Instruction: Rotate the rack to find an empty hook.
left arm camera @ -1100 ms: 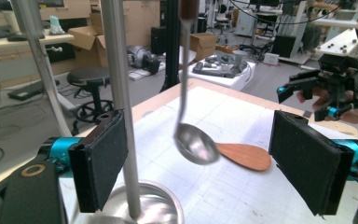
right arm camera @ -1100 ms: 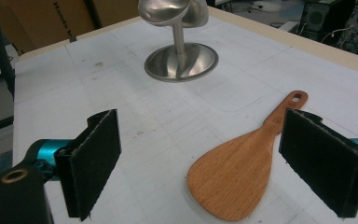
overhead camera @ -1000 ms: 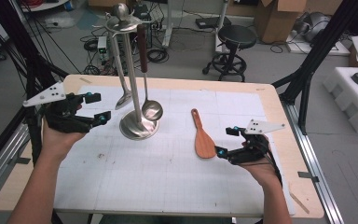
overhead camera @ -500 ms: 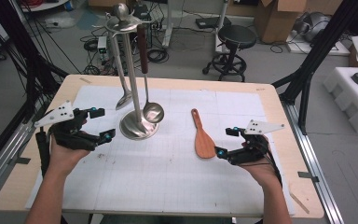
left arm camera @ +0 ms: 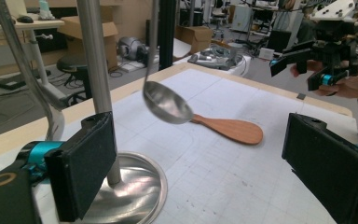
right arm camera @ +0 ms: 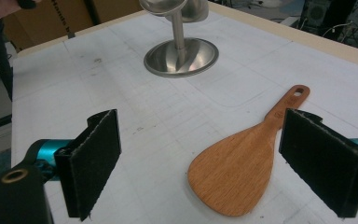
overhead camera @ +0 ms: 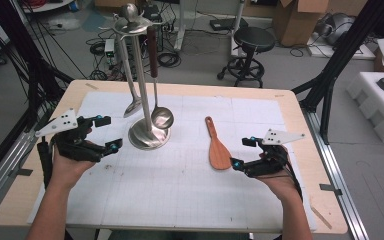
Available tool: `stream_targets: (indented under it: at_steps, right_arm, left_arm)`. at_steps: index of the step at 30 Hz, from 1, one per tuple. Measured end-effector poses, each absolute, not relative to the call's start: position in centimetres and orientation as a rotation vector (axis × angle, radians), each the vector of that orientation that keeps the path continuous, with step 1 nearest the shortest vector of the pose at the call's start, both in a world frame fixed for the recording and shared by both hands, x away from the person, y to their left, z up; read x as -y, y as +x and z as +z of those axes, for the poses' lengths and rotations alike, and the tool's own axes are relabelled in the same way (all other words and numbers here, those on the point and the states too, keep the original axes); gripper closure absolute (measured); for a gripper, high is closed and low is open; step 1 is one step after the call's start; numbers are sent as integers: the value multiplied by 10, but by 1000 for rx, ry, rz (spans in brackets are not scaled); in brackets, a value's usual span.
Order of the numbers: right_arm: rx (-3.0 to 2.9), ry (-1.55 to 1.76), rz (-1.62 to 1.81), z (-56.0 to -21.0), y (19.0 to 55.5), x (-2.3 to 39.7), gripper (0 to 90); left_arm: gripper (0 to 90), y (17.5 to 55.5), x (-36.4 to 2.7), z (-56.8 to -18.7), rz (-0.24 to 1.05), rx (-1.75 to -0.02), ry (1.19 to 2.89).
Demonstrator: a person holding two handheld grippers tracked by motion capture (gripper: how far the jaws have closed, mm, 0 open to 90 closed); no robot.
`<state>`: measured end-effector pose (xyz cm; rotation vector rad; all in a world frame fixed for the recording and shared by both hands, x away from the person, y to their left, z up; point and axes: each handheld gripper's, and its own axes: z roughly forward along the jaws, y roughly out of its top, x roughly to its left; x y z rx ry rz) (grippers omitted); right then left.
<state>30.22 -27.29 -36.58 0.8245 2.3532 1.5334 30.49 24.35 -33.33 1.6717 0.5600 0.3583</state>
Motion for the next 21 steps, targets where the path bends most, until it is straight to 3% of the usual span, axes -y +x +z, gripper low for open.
stream_targets:
  at_steps: [21]
  right_arm:
    - [-2358, 830, 1532, -367, 302, 274, 118]
  left_arm:
    - [107, 309, -243, -339, 352, -584, 1692]
